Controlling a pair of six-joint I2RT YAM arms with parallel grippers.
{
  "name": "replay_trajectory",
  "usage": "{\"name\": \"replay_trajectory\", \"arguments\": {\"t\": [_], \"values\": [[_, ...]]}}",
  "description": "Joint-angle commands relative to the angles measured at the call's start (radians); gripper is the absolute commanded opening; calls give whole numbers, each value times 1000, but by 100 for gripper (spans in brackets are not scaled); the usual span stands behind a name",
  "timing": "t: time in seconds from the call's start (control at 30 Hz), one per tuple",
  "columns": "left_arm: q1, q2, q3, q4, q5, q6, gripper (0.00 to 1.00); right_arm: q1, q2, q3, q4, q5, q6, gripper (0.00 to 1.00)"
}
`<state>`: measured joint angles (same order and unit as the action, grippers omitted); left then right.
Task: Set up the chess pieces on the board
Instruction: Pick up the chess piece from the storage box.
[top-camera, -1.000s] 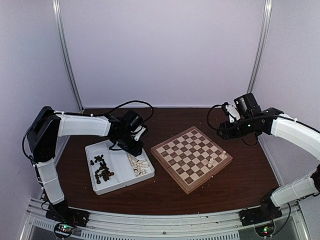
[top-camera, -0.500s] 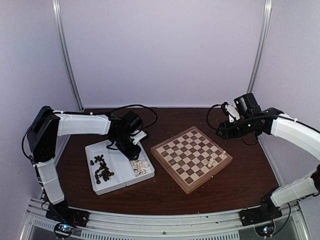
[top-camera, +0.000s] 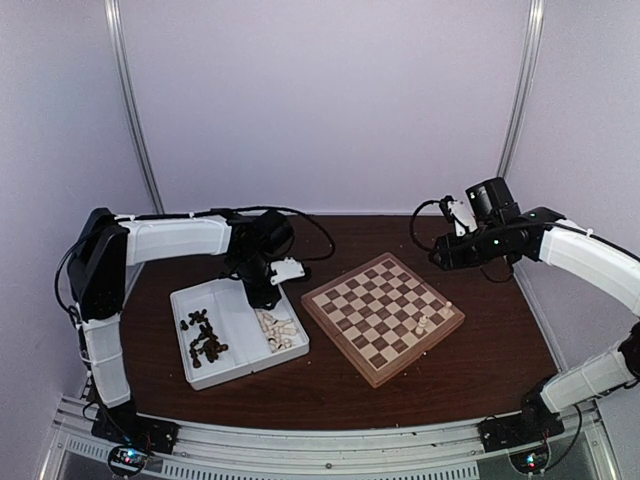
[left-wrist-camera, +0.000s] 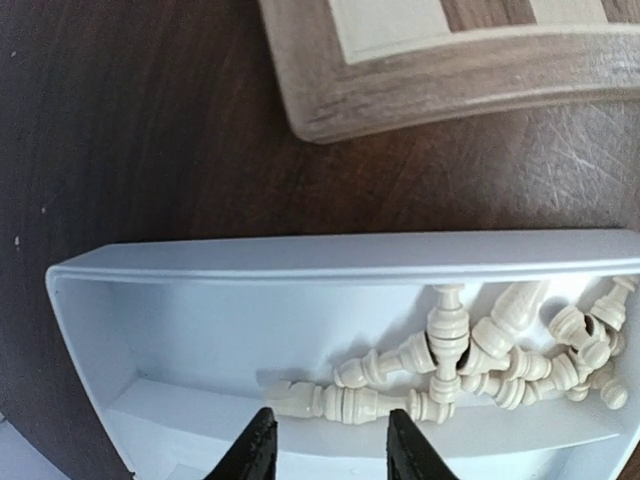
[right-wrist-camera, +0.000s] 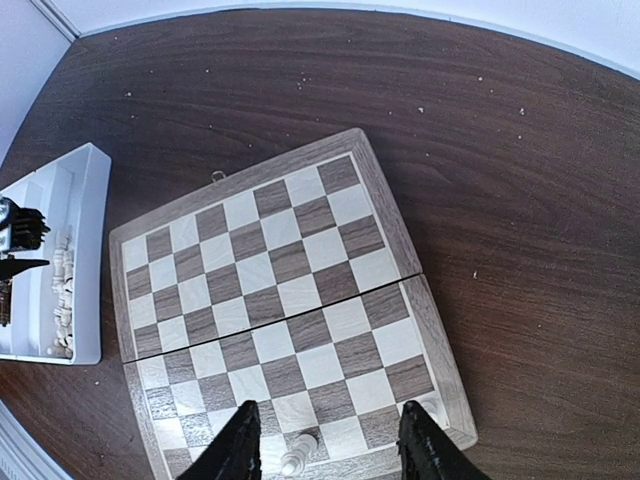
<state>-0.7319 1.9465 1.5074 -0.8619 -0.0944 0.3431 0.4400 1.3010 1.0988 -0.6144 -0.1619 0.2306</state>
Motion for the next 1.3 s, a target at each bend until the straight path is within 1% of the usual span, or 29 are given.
{"name": "replay_trajectory", "arguments": {"t": [0.0, 0.13, 0.33, 0.6, 0.97, 1.1, 1.17, 1.27], "values": [[8, 35, 21, -62, 66, 150, 37, 0, 6, 42, -11, -6, -20, 47], [8, 40, 20, -40, 93, 191, 36, 0, 6, 41, -11, -6, -19, 47], [8, 76, 27, -41, 64, 224, 34, 1, -4, 32, -13, -3, -16, 47], [12, 124, 20, -22, 17, 218, 31, 1, -14, 35, -21, 9, -22, 47], [23, 175, 33, -43, 58, 197, 26, 1, -3, 42, -15, -5, -15, 47], [23, 171, 42, -48, 93, 178, 20, 1, -2, 45, -15, -6, -13, 47], [23, 159, 45, -53, 132, 164, 19, 3, -3, 46, -15, -8, -11, 47], [23, 126, 46, -53, 153, 131, 18, 2, -3, 44, -15, -12, -10, 47]]}}
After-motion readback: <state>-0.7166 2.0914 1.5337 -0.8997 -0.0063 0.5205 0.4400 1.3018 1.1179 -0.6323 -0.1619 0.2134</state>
